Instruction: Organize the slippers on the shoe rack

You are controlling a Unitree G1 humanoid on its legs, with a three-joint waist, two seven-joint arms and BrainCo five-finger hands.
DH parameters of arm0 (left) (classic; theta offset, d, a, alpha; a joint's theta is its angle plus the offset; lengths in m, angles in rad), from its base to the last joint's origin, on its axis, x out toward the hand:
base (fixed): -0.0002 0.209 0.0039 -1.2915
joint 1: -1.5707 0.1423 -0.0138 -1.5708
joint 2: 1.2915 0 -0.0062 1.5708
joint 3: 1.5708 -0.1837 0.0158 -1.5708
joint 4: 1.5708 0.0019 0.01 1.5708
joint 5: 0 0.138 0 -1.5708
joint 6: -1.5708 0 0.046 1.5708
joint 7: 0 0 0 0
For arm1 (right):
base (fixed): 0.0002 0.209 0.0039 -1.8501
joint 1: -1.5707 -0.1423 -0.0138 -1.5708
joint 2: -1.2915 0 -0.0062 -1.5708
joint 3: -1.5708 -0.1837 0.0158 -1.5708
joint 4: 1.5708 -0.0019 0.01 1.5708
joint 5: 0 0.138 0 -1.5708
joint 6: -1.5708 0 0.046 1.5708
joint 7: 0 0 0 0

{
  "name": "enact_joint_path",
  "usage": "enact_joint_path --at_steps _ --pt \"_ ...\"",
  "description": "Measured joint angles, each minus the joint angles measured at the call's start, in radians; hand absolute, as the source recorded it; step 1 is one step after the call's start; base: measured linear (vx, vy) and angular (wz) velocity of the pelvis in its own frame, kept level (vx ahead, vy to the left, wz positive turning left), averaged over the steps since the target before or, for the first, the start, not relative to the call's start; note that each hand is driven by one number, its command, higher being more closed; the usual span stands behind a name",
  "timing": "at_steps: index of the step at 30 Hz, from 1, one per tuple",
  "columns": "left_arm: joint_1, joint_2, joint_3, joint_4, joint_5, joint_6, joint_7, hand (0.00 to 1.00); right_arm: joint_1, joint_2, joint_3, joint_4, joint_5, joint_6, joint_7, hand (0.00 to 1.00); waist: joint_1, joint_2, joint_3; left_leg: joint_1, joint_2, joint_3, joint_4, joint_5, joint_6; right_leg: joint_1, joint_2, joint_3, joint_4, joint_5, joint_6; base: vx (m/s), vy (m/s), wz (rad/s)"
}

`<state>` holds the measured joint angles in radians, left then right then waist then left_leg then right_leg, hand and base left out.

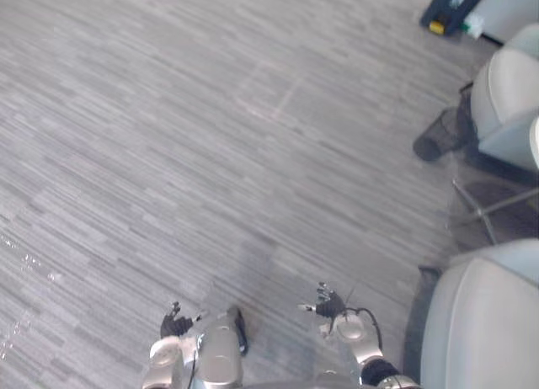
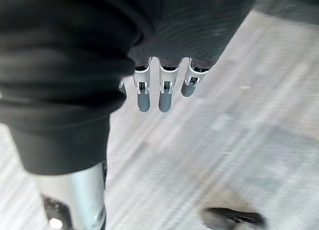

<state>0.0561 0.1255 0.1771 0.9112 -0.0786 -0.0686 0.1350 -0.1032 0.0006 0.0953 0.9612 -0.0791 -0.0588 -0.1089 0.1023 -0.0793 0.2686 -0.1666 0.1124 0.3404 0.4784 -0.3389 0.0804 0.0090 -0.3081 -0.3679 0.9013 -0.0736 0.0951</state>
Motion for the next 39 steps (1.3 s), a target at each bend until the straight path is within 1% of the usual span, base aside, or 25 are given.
enact_joint_path --at_steps 2,4,5,6,7,8,10,11,13,14,15,16,20,23,24,25,27,28,29,30,32,33,37,38,39 --pt "0.031 -0.001 -0.001 0.005 -0.001 0.006 0.017 0.00 0.025 0.000 0.015 -0.001 0.000 0.000 0.009 0.00 -0.018 0.015 -0.001 0.121 -0.004 -0.024 -0.086 -0.008 -0.015 -0.152 0.034 -0.037 0.052 -0.098 -0.057 0.37 0.010 0.32" --pt "0.041 -0.003 0.000 0.006 -0.001 0.008 0.017 0.00 0.030 -0.002 0.025 0.000 -0.001 0.000 0.010 0.00 -0.034 0.020 0.000 0.170 -0.005 -0.029 -0.128 -0.001 -0.028 -0.221 0.057 -0.064 -0.028 -0.134 -0.068 0.28 -0.013 0.24" --pt "0.043 -0.005 -0.001 0.008 0.000 0.008 0.017 0.00 0.034 -0.003 0.027 -0.001 -0.001 0.000 0.012 0.00 -0.049 0.026 0.000 0.205 -0.004 -0.041 -0.160 0.002 -0.035 -0.277 0.093 -0.081 -0.183 -0.139 -0.062 0.39 -0.067 0.35" --pt "0.033 -0.009 -0.003 0.013 0.000 0.007 0.017 0.00 0.029 -0.008 0.026 -0.007 -0.001 -0.004 0.011 0.00 -0.056 0.028 0.000 0.237 -0.006 -0.051 -0.194 0.001 -0.048 -0.318 0.139 -0.085 -0.393 -0.107 -0.051 0.48 -0.089 0.36" --pt "0.033 -0.011 -0.003 0.015 0.000 0.007 0.017 0.00 0.030 -0.008 0.025 -0.005 -0.001 -0.003 0.011 0.00 -0.056 0.028 0.000 0.247 -0.006 -0.051 -0.203 0.001 -0.055 -0.320 0.154 -0.080 -0.457 -0.087 -0.048 0.54 -0.129 0.46" --pt "0.025 -0.017 -0.016 0.015 0.002 0.007 0.016 0.00 0.035 -0.012 0.025 -0.004 -0.002 -0.001 0.011 0.00 -0.057 0.026 -0.002 0.288 -0.017 -0.058 -0.239 -0.008 -0.084 -0.323 0.196 -0.052 -0.665 -0.004 -0.040 0.51 -0.145 0.56" --pt "0.023 -0.026 -0.029 0.016 0.019 0.006 0.015 0.00 0.044 -0.020 0.025 -0.005 -0.002 -0.001 0.012 0.00 -0.067 0.016 -0.021 0.364 -0.028 -0.113 -0.246 -0.047 -0.136 -0.323 0.206 0.030 -0.647 0.140 -0.134 0.57 -0.173 0.74" --pt "0.018 -0.038 -0.032 0.023 0.020 0.006 0.015 0.00 0.041 -0.030 0.023 -0.004 -0.002 -0.001 0.012 0.00 -0.069 0.037 -0.027 0.370 -0.016 -0.122 -0.239 -0.051 -0.143 -0.328 0.213 0.020 -0.607 0.104 -0.135 0.62 -0.176 0.61" --pt "0.016 -0.090 -0.044 0.031 0.032 0.003 0.012 0.00 0.041 -0.045 -0.012 0.001 -0.009 0.003 0.012 0.00 -0.069 0.099 -0.055 0.257 0.070 -0.151 0.055 -0.018 -0.180 -0.302 0.234 -0.029 -0.546 -0.007 -0.147 0.69 -0.198 0.38" --pt "0.013 -0.099 -0.037 0.030 0.033 0.004 0.011 0.00 0.043 -0.045 -0.016 0.000 -0.009 0.003 0.012 0.00 -0.069 0.107 -0.054 0.234 0.085 -0.152 0.117 -0.001 -0.183 -0.288 0.241 -0.033 -0.547 -0.013 -0.152 0.63 -0.170 0.03" --pt "0.015 -0.107 -0.019 0.022 0.037 0.005 0.013 0.00 0.051 -0.041 -0.014 -0.002 -0.007 0.012 0.011 0.00 -0.061 0.127 -0.052 0.145 0.153 -0.149 0.368 0.088 -0.184 -0.213 0.274 -0.034 -0.575 -0.046 -0.164 0.59 -0.110 -0.13" --pt "0.008 -0.102 -0.016 0.017 0.037 0.005 0.012 0.00 0.061 -0.033 -0.015 -0.001 -0.006 0.015 0.011 0.00 -0.060 0.123 -0.047 0.086 0.208 -0.127 0.536 0.078 -0.184 -0.134 0.293 -0.030 -0.606 -0.072 -0.167 0.56 -0.082 -0.14" --pt "0.000 -0.069 -0.010 -0.020 0.035 -0.007 0.008 0.00 0.074 -0.021 -0.017 0.007 0.002 0.021 0.009 0.00 -0.044 0.063 -0.037 -0.065 0.220 -0.047 0.536 0.037 -0.137 0.048 0.280 -0.013 -0.717 -0.105 -0.135 0.48 -0.032 -0.02" --pt "-0.019 -0.057 -0.009 -0.048 0.035 -0.013 0.006 0.00 0.048 -0.014 -0.046 0.015 0.002 0.021 0.004 0.00 -0.037 0.029 -0.016 -0.166 0.132 -0.053 0.188 0.042 -0.125 0.114 0.230 -0.009 -0.751 -0.108 -0.112 0.46 0.149 -0.18" --pt "-0.021 -0.059 -0.012 -0.055 0.036 -0.012 0.006 0.00 0.043 -0.015 -0.058 0.016 0.001 0.020 -0.002 0.00 -0.035 0.029 -0.013 -0.175 0.074 -0.105 -0.073 0.171 -0.135 0.142 0.203 -0.007 -0.751 -0.126 -0.071 0.56 0.332 -0.26" --pt "-0.023 -0.060 -0.018 -0.053 0.030 -0.013 0.004 0.00 0.050 -0.016 -0.059 0.026 0.001 0.021 -0.005 0.00 -0.025 0.020 -0.007 -0.162 0.043 -0.130 -0.110 0.328 -0.112 0.173 0.189 0.010 -0.752 -0.150 -0.024 0.57 0.346 -0.08" --pt "-0.038 -0.042 -0.026 -0.050 0.035 -0.011 0.005 0.00 0.039 0.003 -0.051 0.033 -0.001 0.020 -0.009 0.00 -0.031 -0.005 -0.013 -0.163 0.014 -0.128 -0.083 0.286 -0.102 0.178 0.154 0.006 -0.734 -0.139 -0.016 0.48 0.292 0.07" --pt "-0.040 -0.037 -0.023 -0.034 0.027 -0.011 -0.001 0.00 0.037 0.012 -0.051 0.037 -0.002 0.018 -0.008 0.00 -0.022 0.006 -0.008 -0.156 0.021 -0.125 0.008 0.190 -0.091 0.148 0.126 0.035 -0.588 -0.127 -0.011 0.47 0.298 -0.07" --pt "-0.040 -0.040 -0.024 -0.033 0.026 -0.011 -0.001 0.00 0.038 0.014 -0.052 0.037 -0.002 0.018 -0.008 0.00 -0.024 0.006 -0.008 -0.150 0.020 -0.122 0.015 0.177 -0.086 0.143 0.116 0.040 -0.561 -0.126 -0.010 0.53 0.345 -0.23" --pt "-0.039 -0.034 -0.028 -0.013 0.027 -0.009 -0.002 0.00 0.040 0.018 -0.052 0.037 -0.003 0.019 -0.006 0.00 -0.022 0.005 -0.008 -0.088 0.012 -0.090 0.039 0.109 -0.071 0.085 0.060 0.075 -0.358 -0.084 0.010 0.33 0.208 -0.19" --pt "-0.030 -0.024 -0.027 0.002 0.030 -0.004 -0.002 0.00 0.036 0.018 -0.049 0.038 -0.011 0.019 0.000 0.00 -0.022 0.024 0.004 0.002 0.016 -0.043 0.030 0.058 -0.063 -0.003 0.001 0.081 -0.104 -0.021 -0.051 0.40 0.226 -0.61" --pt "-0.019 -0.016 -0.028 0.019 0.037 0.004 -0.001 0.00 0.035 0.017 -0.039 0.038 -0.023 0.020 0.009 0.00 -0.031 0.030 0.007 0.083 0.017 -0.017 0.003 0.037 -0.061 -0.071 -0.026 0.049 0.067 -0.055 -0.068 0.40 0.206 -0.66" --pt "-0.006 -0.015 -0.034 0.031 0.037 0.011 -0.002 0.00 0.026 0.014 -0.033 0.036 -0.038 0.015 0.014 0.00 -0.051 0.037 0.007 0.215 0.012 0.034 -0.114 0.034 -0.061 -0.206 0.022 -0.072 0.033 -0.140 -0.073 0.39 0.141 -0.36" --pt "-0.007 -0.018 -0.037 0.034 0.037 0.010 -0.002 0.00 0.022 0.011 -0.033 0.033 -0.039 0.011 0.016 0.00 -0.054 0.041 0.010 0.247 0.010 0.039 -0.145 0.034 -0.061 -0.226 0.049 -0.104 -0.060 -0.154 -0.069 0.37 0.053 -0.15" --pt "-0.007 -0.027 -0.041 0.036 0.039 0.010 -0.003 0.00 0.017 0.004 -0.032 0.033 -0.039 0.009 0.018 0.00 -0.057 0.047 0.014 0.298 0.008 0.055 -0.192 0.036 -0.064 -0.237 0.101 -0.142 -0.296 -0.146 -0.068 0.37 0.053 -0.10"
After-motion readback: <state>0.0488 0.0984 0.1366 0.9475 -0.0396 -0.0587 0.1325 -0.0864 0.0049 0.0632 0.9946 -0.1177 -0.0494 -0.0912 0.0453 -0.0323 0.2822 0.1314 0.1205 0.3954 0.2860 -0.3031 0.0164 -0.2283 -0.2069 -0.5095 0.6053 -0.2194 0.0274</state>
